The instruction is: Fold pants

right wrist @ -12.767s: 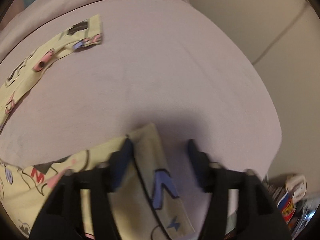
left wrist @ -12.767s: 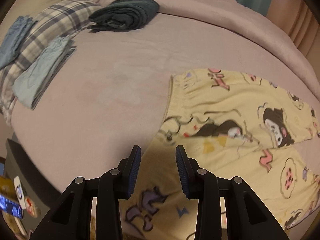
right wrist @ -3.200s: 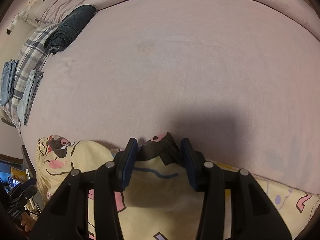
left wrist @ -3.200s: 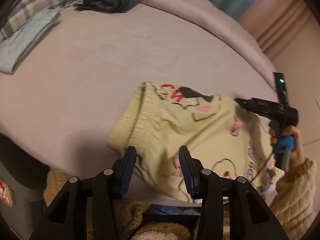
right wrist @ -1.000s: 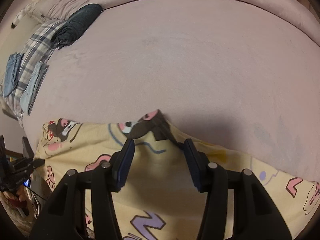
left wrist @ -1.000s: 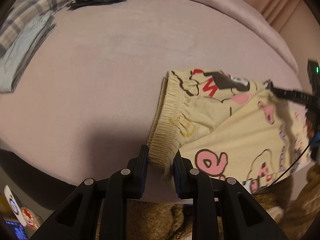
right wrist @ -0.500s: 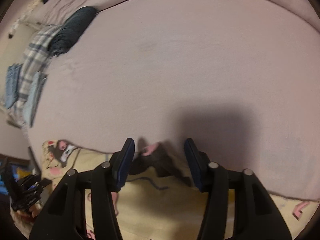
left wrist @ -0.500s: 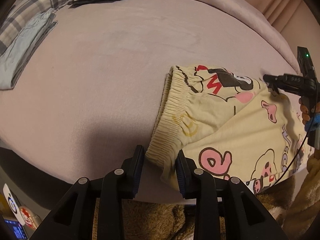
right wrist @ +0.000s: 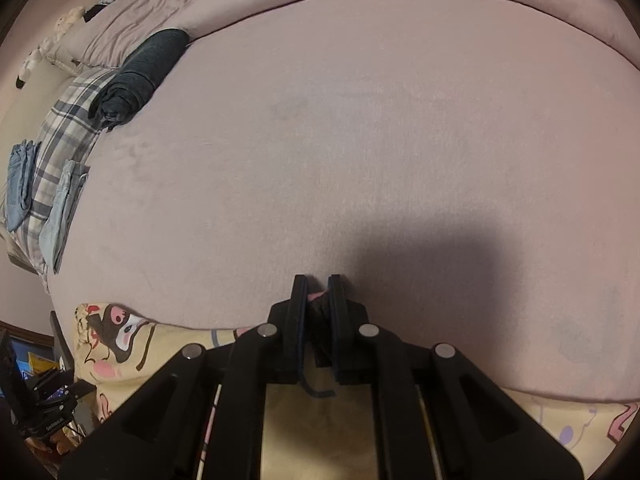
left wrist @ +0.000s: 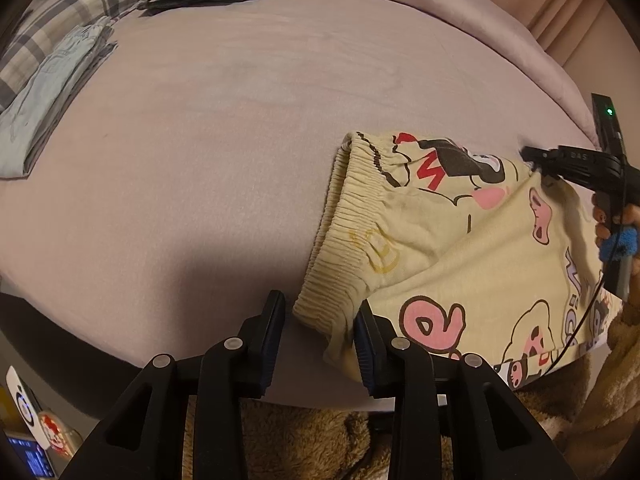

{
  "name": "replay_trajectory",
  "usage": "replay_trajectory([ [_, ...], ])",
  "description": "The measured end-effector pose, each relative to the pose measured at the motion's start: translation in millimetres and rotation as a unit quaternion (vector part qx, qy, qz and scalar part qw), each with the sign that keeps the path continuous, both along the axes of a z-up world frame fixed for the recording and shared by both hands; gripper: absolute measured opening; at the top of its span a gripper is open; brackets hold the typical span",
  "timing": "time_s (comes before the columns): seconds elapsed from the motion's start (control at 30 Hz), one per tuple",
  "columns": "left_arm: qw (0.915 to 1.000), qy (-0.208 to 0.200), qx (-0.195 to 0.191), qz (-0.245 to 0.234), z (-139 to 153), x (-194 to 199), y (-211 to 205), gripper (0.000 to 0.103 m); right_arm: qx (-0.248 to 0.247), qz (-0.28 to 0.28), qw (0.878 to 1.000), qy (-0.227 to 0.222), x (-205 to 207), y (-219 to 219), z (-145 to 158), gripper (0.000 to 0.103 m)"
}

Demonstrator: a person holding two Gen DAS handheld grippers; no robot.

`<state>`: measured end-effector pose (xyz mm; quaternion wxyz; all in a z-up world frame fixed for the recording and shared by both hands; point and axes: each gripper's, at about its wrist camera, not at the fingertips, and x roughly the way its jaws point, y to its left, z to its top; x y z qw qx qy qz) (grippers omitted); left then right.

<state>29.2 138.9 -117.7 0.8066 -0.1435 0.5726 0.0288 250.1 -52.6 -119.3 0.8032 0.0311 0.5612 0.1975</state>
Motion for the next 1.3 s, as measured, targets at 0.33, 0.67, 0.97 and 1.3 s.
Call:
replay_trajectory([
  [0.33, 0.9994, 0.004, -0.034, 0.01, 3.8, -9.9, 7.7, 0.034, 0.04, -0.099, 0.993, -0.045, -124.4, -108.1, 74.5, 0.058],
  [0.67, 0.9989, 0.001, -0.044, 0.015, 9.3, -14.1, 10.6, 0.034, 0.126, -0.282, 0.95, -0.045, -282.5, -191.9, 38.7, 0.046],
  [0.97, 0.9992, 0.006, -0.036, 0.016, 7.7, -8.0, 9.8, 0.034, 0.181, -0.292, 0.939, -0.018, -280.2, -172.2, 10.0, 0.038],
  [1.3, 0.9991, 0.008, -0.038, 0.019, 7.5, -8.4, 9.6, 0.034, 0.182, -0.314, 0.932, -0.015, -276.8, -179.0, 4.7, 0.039],
])
